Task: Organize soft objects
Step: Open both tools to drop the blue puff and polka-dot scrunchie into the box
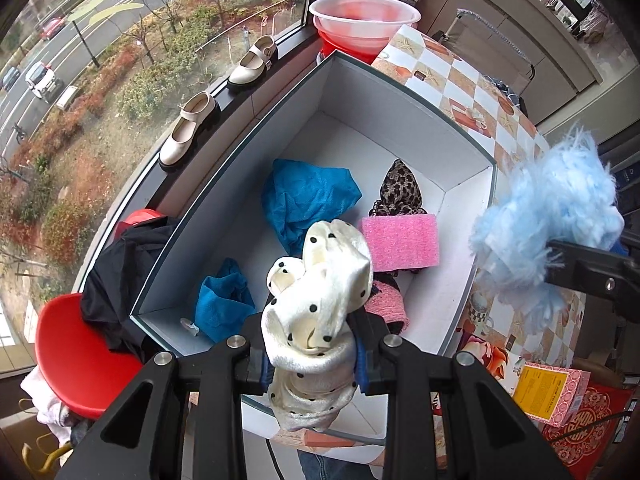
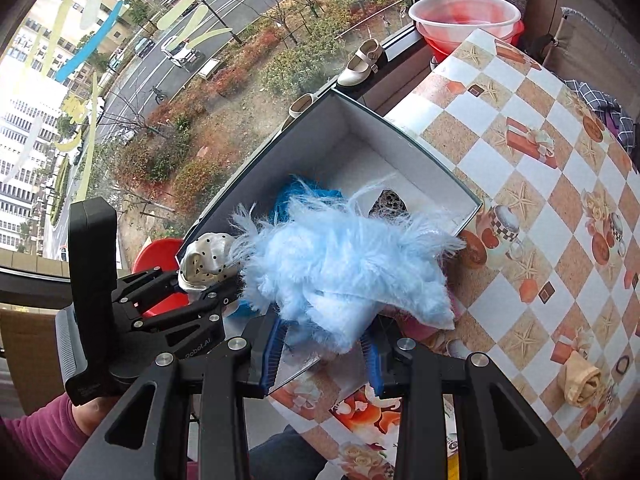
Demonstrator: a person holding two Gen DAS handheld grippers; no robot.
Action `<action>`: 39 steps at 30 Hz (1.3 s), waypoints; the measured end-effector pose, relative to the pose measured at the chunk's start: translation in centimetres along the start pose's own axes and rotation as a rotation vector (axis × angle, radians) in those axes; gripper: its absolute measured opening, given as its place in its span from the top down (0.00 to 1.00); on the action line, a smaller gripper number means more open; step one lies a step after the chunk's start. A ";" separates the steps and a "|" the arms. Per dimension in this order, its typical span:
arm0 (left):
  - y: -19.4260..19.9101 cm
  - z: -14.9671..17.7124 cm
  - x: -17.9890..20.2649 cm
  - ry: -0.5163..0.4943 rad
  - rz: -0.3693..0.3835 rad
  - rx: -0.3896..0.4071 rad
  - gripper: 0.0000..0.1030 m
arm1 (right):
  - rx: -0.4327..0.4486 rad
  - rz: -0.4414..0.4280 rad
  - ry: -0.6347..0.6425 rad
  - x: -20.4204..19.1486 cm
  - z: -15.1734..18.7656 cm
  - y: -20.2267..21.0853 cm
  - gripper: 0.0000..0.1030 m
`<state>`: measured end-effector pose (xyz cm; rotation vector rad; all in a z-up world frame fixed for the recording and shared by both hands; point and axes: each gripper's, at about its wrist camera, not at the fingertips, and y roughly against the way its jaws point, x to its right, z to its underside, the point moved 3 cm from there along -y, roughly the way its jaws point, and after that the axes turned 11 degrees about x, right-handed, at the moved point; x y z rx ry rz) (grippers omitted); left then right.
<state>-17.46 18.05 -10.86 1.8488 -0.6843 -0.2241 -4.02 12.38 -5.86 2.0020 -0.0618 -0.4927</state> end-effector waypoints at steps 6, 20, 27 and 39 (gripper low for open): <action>0.0 0.1 -0.1 0.002 0.001 0.000 0.69 | -0.004 0.009 -0.001 -0.1 -0.1 -0.3 0.66; 0.0 0.1 -0.1 0.006 0.002 -0.001 0.69 | -0.015 0.013 -0.011 0.5 -0.9 -1.2 0.66; -0.3 0.2 -0.1 0.004 0.002 -0.004 0.69 | -0.018 0.015 -0.007 0.6 -1.4 -1.6 0.66; -1.0 0.3 0.0 -0.001 0.001 -0.020 0.69 | -0.020 0.002 -0.015 0.6 -1.9 -2.2 0.66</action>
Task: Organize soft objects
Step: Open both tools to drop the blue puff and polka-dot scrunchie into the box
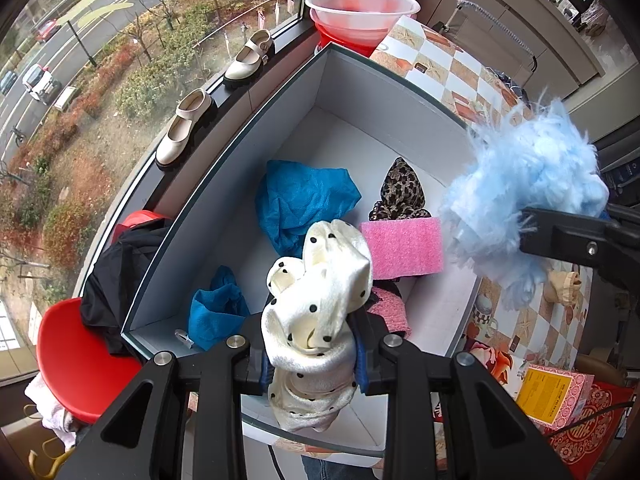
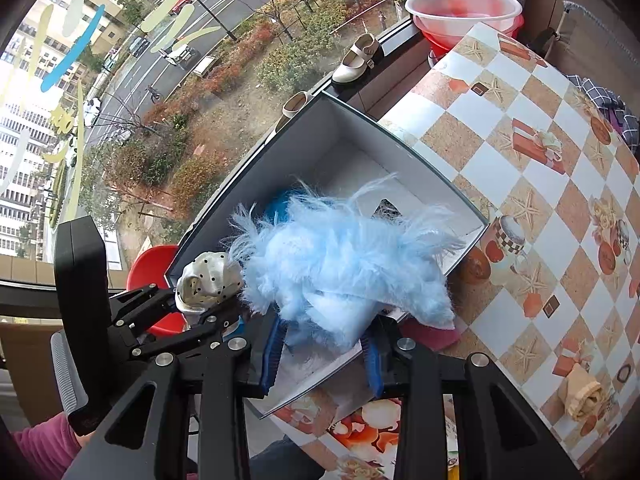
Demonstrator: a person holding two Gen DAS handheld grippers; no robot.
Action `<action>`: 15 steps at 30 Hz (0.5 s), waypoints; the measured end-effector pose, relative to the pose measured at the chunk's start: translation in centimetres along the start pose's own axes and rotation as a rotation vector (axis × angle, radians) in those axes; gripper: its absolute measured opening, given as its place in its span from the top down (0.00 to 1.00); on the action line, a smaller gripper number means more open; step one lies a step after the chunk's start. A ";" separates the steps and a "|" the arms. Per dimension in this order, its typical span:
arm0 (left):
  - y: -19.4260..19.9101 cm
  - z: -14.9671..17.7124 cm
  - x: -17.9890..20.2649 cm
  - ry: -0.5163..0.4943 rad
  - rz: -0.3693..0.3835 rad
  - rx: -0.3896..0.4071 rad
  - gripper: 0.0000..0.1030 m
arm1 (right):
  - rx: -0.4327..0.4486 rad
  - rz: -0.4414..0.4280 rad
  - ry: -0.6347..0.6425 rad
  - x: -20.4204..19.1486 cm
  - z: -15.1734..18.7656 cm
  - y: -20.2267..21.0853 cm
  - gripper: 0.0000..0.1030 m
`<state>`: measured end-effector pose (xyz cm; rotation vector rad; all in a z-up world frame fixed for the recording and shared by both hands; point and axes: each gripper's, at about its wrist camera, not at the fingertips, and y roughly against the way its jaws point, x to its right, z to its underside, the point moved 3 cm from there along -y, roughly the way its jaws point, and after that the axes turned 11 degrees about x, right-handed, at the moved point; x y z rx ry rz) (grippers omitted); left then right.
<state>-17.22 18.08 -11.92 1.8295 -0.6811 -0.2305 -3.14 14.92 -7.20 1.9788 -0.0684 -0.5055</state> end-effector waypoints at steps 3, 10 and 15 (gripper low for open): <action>-0.3 -0.1 0.1 -0.002 0.000 -0.006 0.69 | -0.002 -0.001 0.001 0.0 -0.1 -0.2 0.66; -0.7 -0.4 0.4 -0.008 0.000 -0.009 0.69 | -0.005 0.000 -0.003 0.1 -0.3 -0.6 0.66; -0.7 -0.5 0.4 -0.009 0.004 -0.011 0.69 | -0.009 -0.002 -0.006 0.1 -0.4 -0.9 0.66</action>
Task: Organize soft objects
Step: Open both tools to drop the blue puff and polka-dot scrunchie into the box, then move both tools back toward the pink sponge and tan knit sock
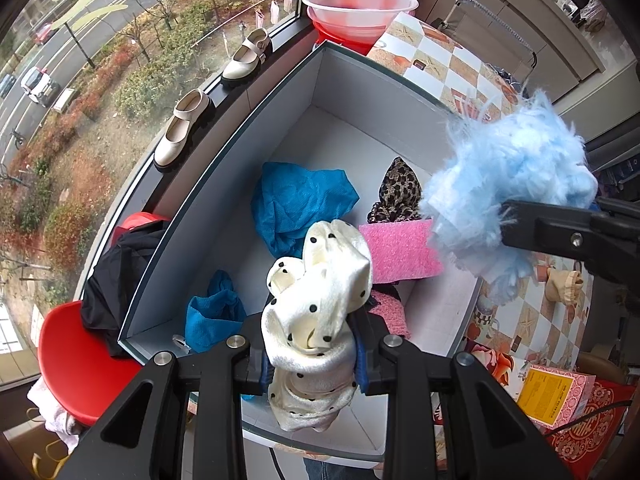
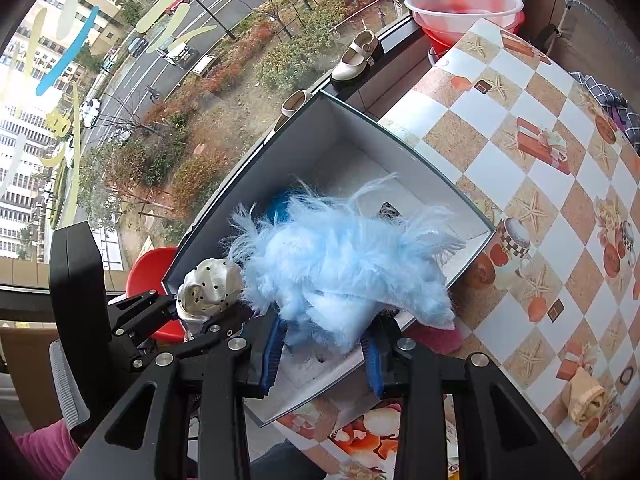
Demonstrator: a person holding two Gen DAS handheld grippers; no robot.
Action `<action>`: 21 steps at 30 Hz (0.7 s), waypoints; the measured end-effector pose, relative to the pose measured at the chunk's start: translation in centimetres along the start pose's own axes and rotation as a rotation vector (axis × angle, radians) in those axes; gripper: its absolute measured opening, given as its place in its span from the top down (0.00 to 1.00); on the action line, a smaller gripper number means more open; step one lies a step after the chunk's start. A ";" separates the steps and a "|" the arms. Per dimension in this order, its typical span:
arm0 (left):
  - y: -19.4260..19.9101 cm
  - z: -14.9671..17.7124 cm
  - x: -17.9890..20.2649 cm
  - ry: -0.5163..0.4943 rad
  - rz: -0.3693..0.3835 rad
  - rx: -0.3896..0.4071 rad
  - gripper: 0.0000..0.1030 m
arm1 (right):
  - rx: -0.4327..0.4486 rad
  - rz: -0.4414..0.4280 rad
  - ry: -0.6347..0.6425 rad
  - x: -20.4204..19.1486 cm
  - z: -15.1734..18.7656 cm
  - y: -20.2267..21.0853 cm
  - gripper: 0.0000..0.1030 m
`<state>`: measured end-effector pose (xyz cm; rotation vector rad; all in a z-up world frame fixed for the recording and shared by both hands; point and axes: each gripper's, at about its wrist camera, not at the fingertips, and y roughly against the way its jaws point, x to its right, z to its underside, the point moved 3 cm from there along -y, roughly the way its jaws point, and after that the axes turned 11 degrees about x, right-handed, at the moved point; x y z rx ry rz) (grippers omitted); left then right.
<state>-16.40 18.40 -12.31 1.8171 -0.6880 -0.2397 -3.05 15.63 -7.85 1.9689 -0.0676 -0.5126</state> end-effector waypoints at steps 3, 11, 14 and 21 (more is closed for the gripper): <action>0.0 -0.2 0.2 0.000 0.003 0.002 0.49 | 0.003 0.001 -0.005 0.0 -0.2 -0.2 0.65; -0.9 -0.8 0.1 0.006 -0.016 -0.056 0.22 | 0.008 0.028 -0.078 1.2 -0.5 -0.2 0.16; -0.5 -0.8 0.6 -0.011 -0.010 -0.064 0.22 | 0.012 0.047 -0.125 2.5 -0.2 0.4 0.00; 0.9 -1.0 5.2 -0.127 0.071 -0.070 0.21 | 0.010 0.013 -0.324 7.1 1.7 2.9 0.00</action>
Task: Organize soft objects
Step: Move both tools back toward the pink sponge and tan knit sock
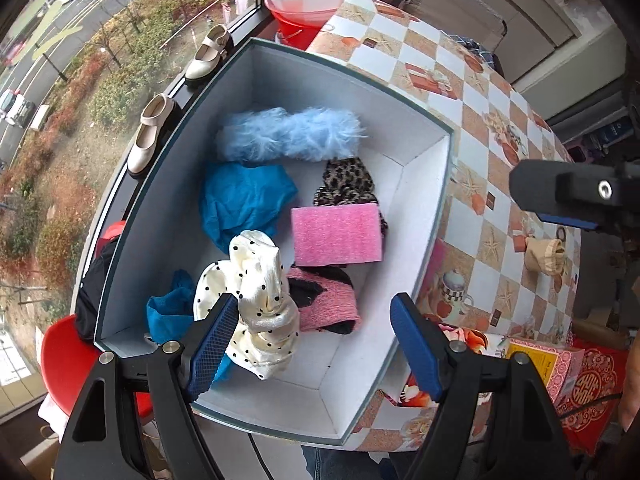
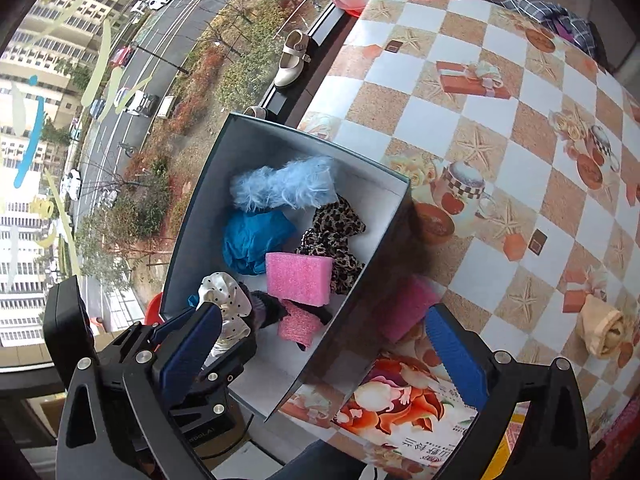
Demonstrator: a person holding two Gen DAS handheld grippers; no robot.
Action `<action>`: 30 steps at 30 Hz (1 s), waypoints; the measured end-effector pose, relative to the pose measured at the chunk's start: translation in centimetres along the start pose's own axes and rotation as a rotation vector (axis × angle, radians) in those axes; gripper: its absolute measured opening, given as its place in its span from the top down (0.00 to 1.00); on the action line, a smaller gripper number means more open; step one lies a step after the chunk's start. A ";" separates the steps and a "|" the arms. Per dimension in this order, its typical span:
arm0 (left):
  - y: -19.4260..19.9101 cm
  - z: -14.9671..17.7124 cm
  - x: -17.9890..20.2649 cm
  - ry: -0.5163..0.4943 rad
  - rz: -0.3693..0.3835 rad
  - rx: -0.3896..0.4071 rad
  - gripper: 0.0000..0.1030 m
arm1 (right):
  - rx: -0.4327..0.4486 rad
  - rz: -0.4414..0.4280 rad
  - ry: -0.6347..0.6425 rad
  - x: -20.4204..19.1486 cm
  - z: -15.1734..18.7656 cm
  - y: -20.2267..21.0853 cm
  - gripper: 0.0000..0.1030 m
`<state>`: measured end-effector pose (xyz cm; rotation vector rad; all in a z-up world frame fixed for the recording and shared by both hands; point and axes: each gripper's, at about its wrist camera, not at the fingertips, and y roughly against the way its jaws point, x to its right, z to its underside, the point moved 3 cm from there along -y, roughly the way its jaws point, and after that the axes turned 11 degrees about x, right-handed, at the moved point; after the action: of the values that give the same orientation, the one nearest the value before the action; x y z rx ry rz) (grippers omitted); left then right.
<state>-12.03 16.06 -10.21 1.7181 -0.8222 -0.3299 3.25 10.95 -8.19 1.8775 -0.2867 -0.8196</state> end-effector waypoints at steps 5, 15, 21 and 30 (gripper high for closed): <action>0.3 0.2 5.6 -0.146 0.075 -0.017 0.21 | 0.040 -0.010 -0.131 4.2 1.0 3.7 0.00; -6.1 1.4 16.0 -0.340 -0.014 -0.146 0.21 | 0.137 -0.035 -0.283 11.8 4.7 12.8 0.00; -11.0 0.9 17.5 -0.273 -0.181 -0.195 0.21 | 0.180 -0.014 -0.385 16.5 7.4 16.1 0.00; -15.4 0.3 16.1 -0.156 -0.289 -0.276 0.21 | 0.197 -0.021 -0.461 20.6 9.9 18.0 0.00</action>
<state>4.76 6.66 -21.53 1.5628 -0.6052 -0.7469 14.94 -15.28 -3.27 1.8543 -0.6542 -1.2753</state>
